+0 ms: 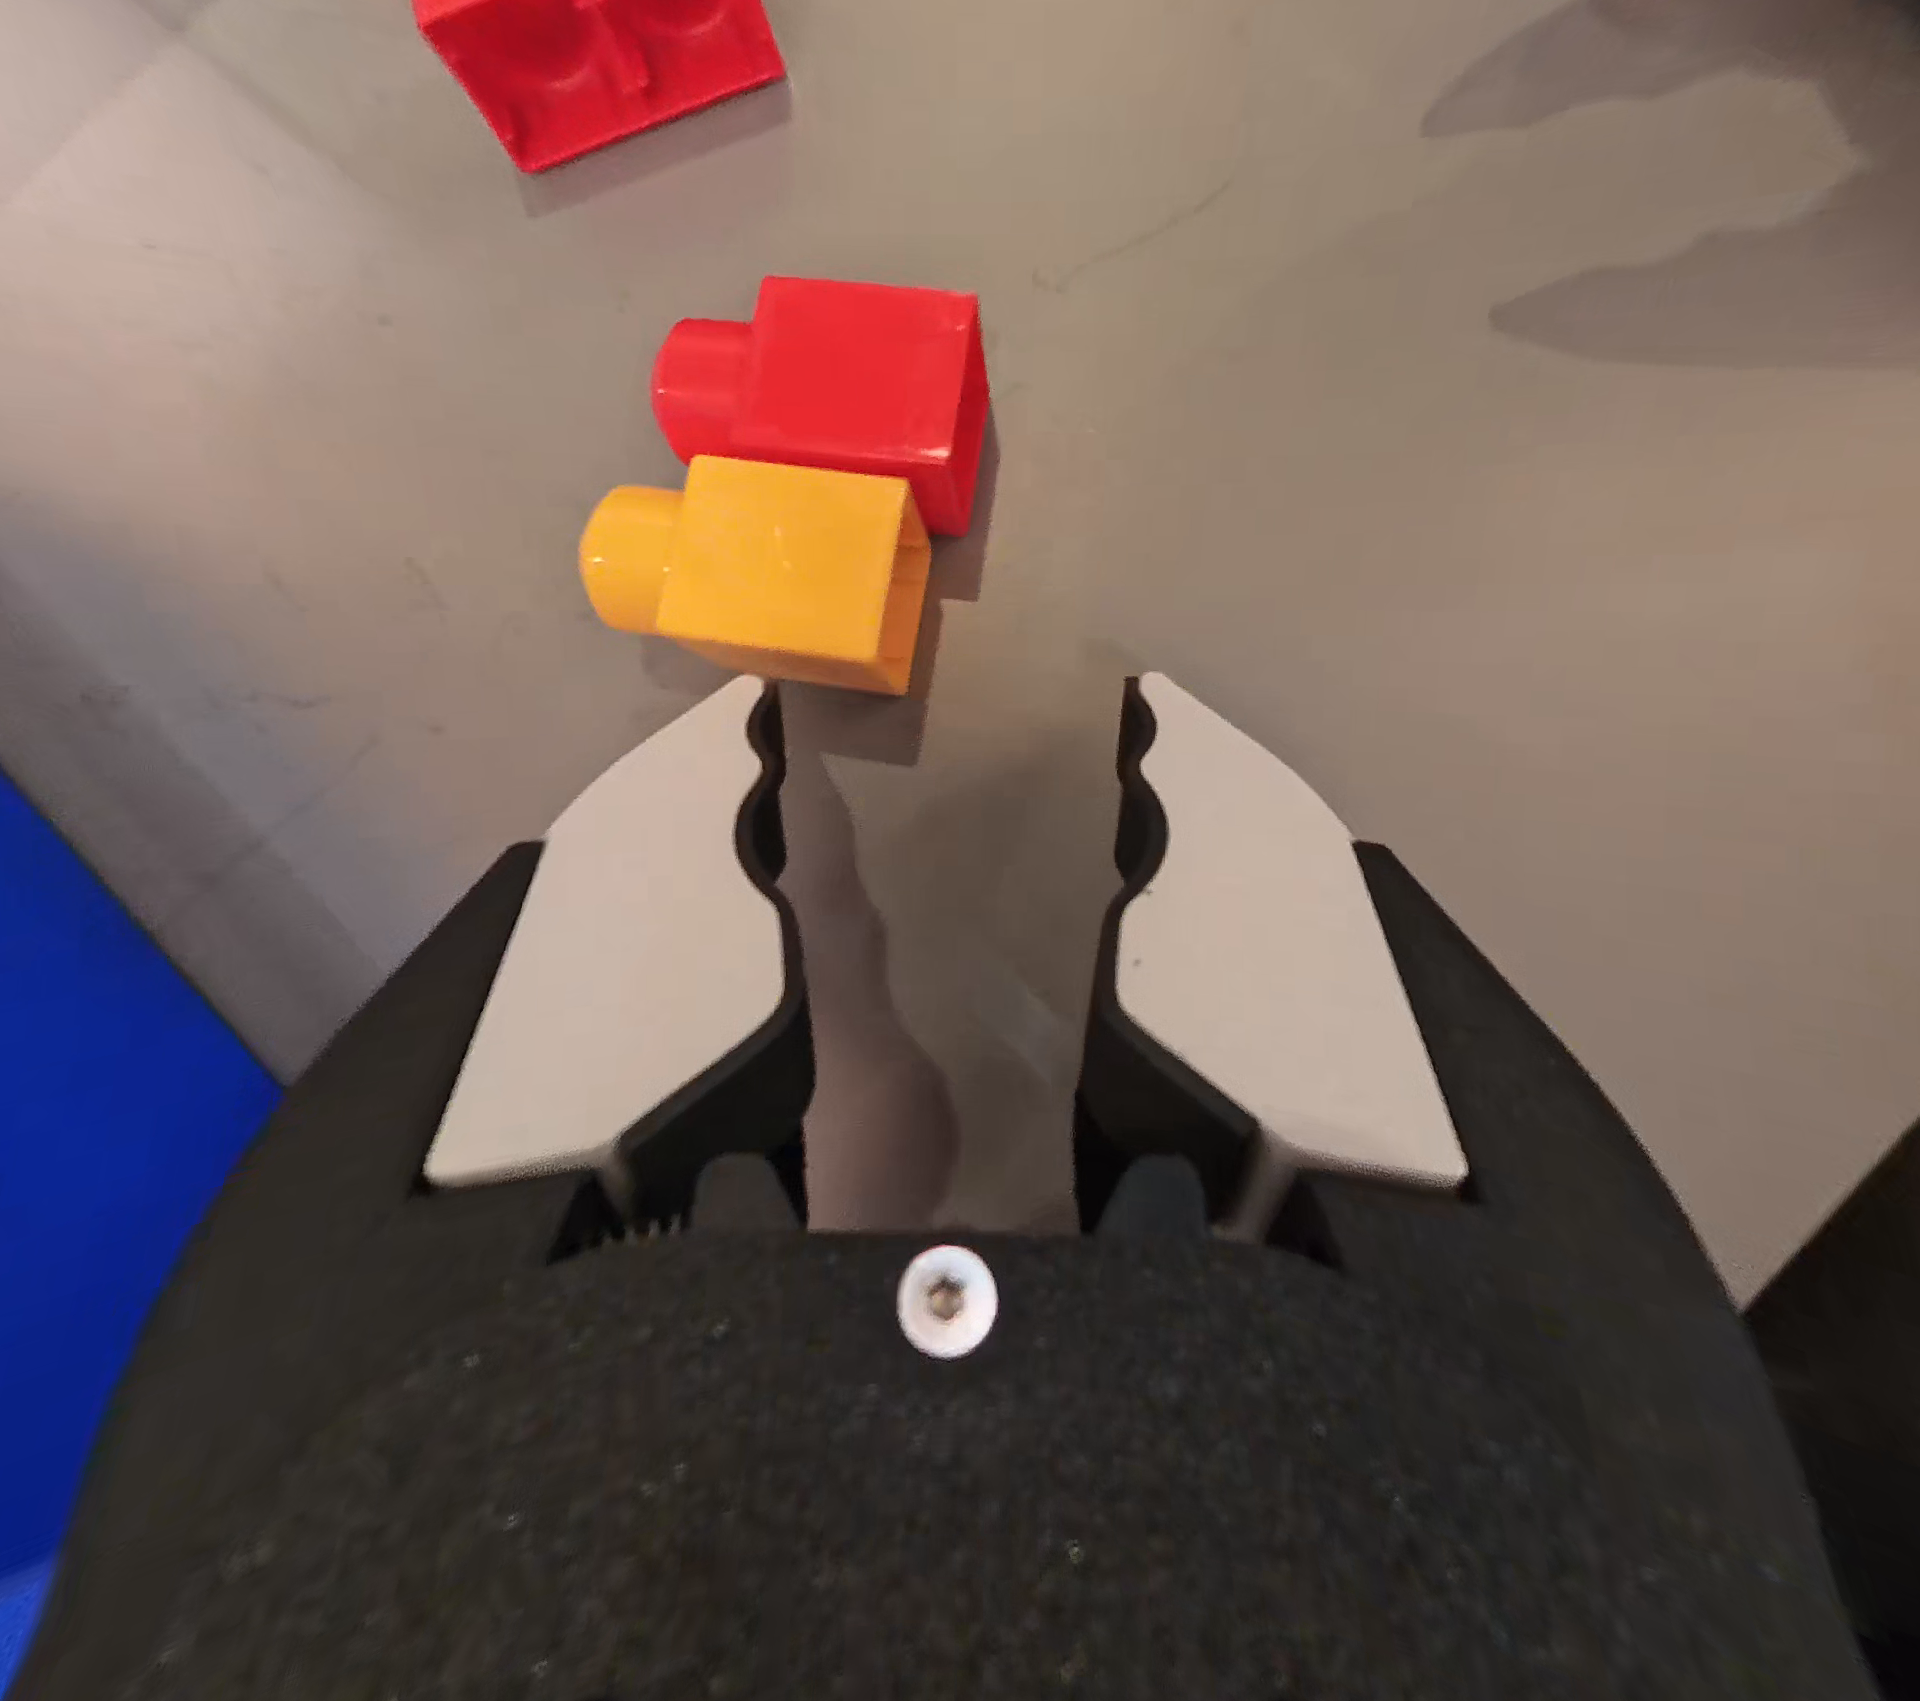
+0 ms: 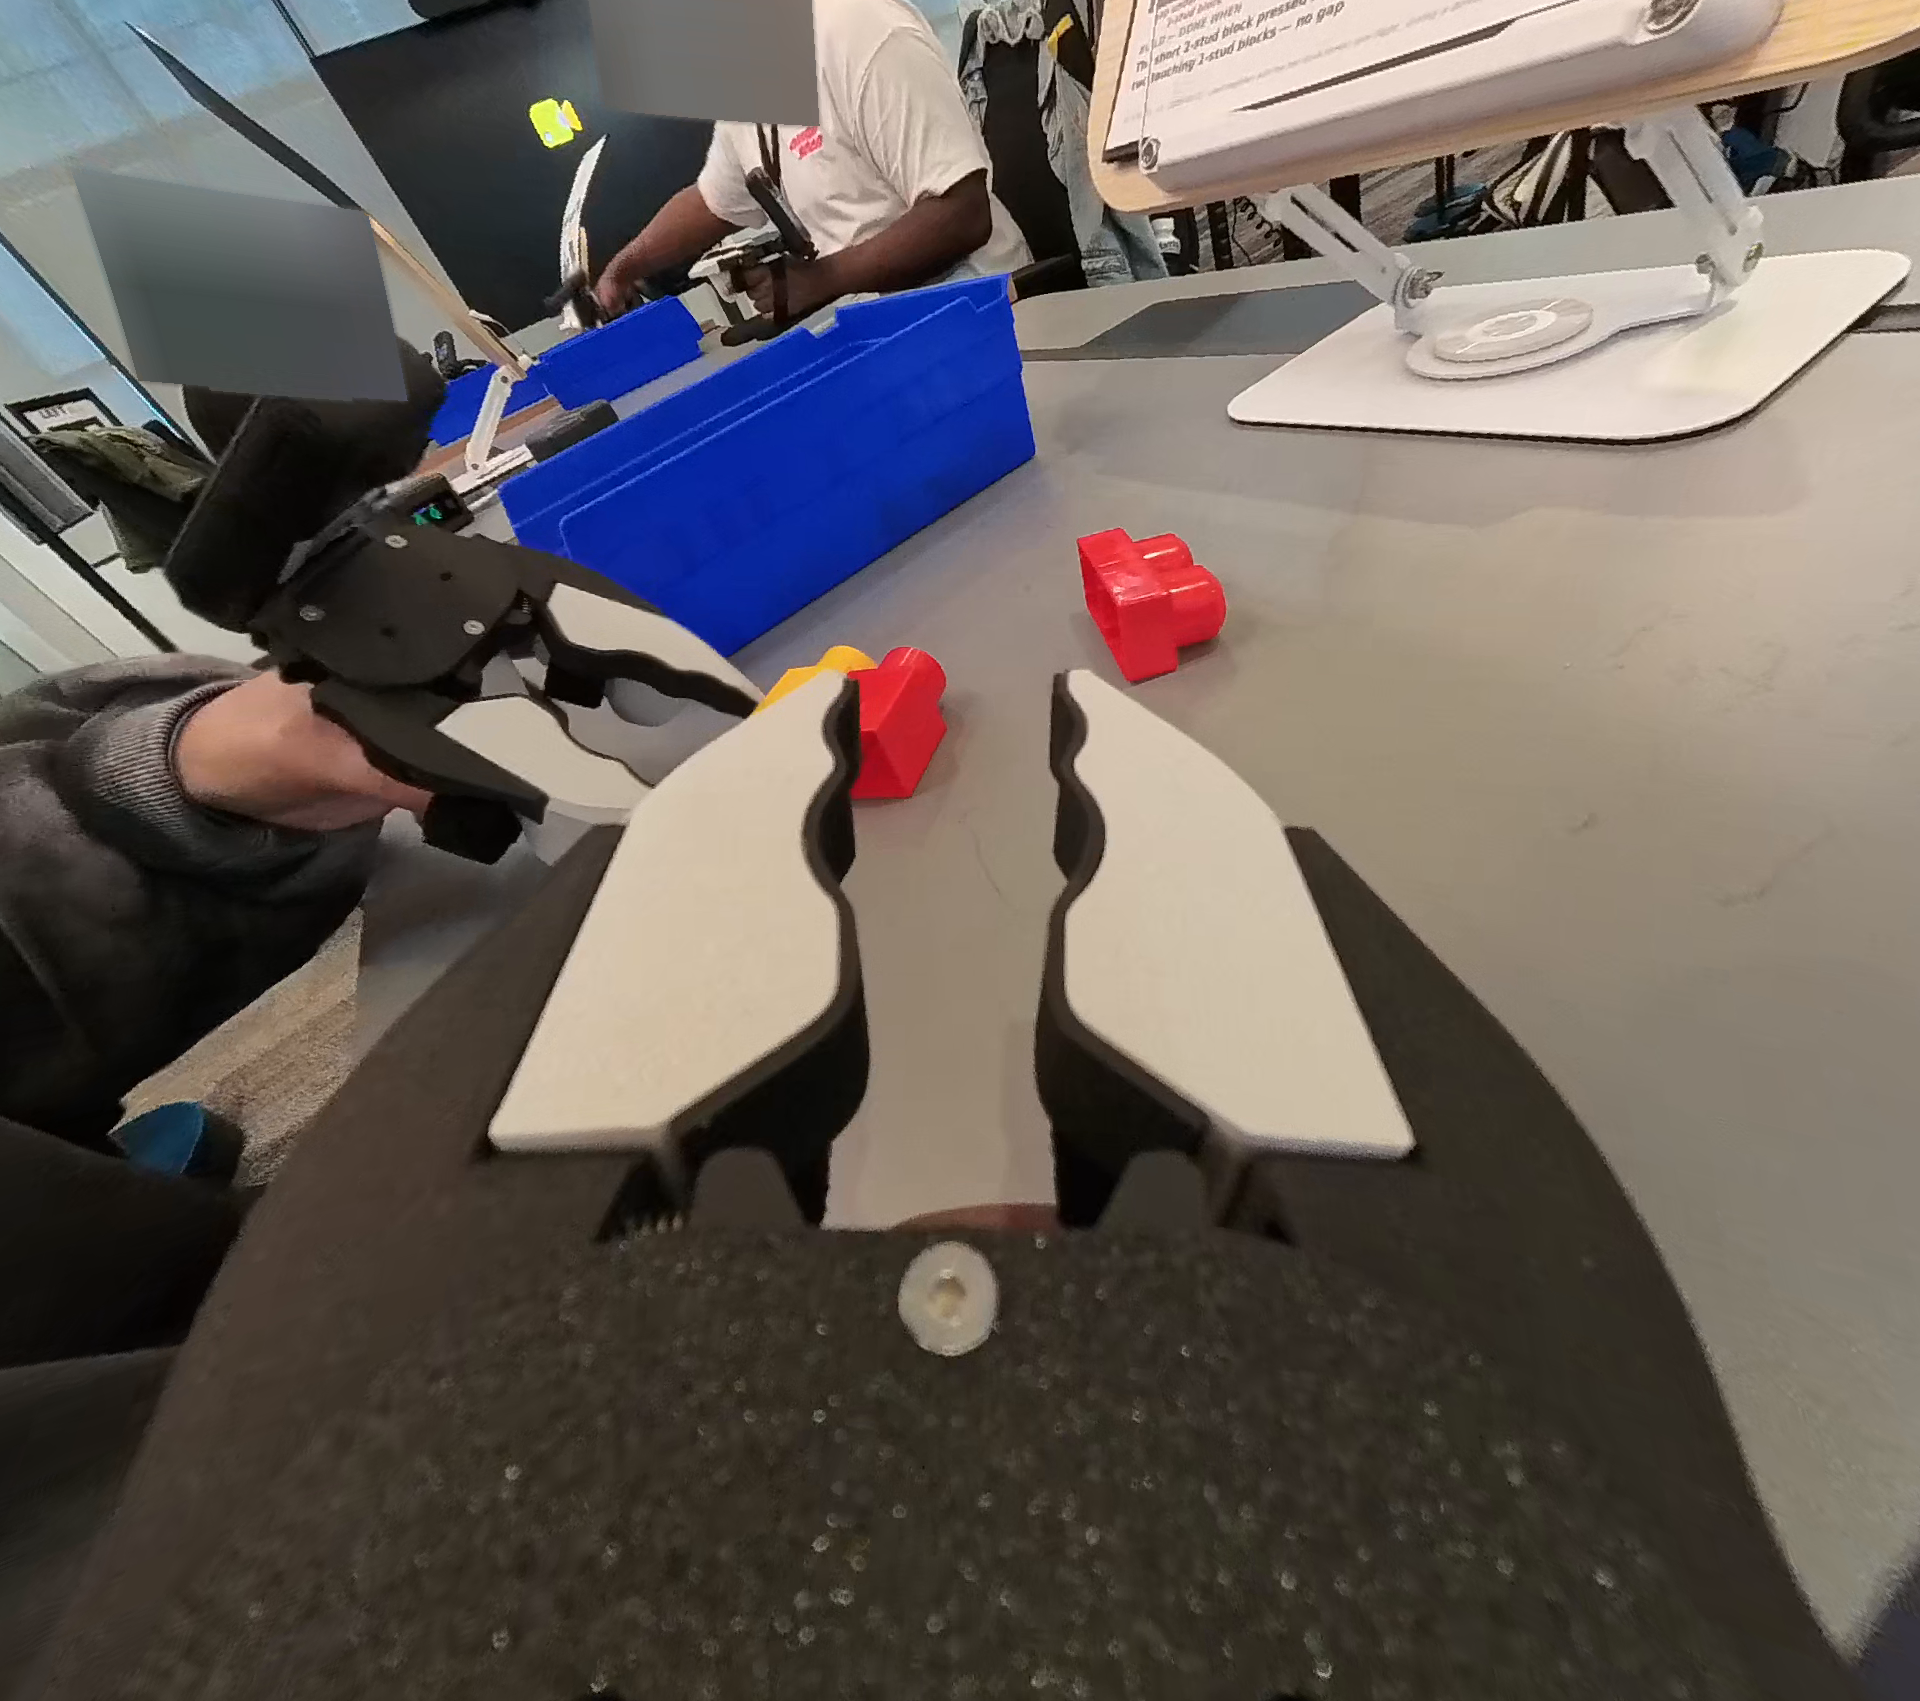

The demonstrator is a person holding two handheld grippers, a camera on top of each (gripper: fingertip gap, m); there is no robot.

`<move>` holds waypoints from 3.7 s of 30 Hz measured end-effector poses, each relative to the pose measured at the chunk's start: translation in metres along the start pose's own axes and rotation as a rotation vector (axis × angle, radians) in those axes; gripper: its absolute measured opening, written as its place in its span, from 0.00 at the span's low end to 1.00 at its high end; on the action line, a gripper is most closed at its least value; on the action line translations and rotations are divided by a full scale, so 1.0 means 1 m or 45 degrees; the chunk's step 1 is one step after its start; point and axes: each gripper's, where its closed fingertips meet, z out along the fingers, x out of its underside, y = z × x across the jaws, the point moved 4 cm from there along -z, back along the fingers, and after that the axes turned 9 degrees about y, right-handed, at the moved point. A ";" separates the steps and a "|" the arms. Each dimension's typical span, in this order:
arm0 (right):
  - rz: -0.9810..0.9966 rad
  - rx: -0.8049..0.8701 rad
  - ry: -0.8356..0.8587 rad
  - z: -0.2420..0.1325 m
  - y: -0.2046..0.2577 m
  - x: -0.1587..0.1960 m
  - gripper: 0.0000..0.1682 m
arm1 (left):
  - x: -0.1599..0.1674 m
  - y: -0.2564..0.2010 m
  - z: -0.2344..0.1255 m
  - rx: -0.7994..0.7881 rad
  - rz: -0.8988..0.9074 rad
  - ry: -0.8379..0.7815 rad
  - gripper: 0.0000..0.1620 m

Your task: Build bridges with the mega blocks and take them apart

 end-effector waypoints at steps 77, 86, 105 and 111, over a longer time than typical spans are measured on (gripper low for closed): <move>-0.313 0.525 0.839 0.073 0.009 0.004 0.45 | 0.044 -0.038 -0.051 0.566 -0.316 -0.361 0.49; -0.409 0.706 0.564 0.019 -0.015 0.017 0.45 | -0.041 0.005 -0.033 0.253 -0.362 -0.174 0.49; -0.325 0.531 0.399 0.006 -0.012 0.024 0.45 | -0.144 0.072 0.078 -0.058 -0.398 0.645 0.60; -0.328 0.509 0.412 0.007 -0.011 0.025 0.45 | -0.135 0.068 0.089 0.062 -0.411 0.667 0.46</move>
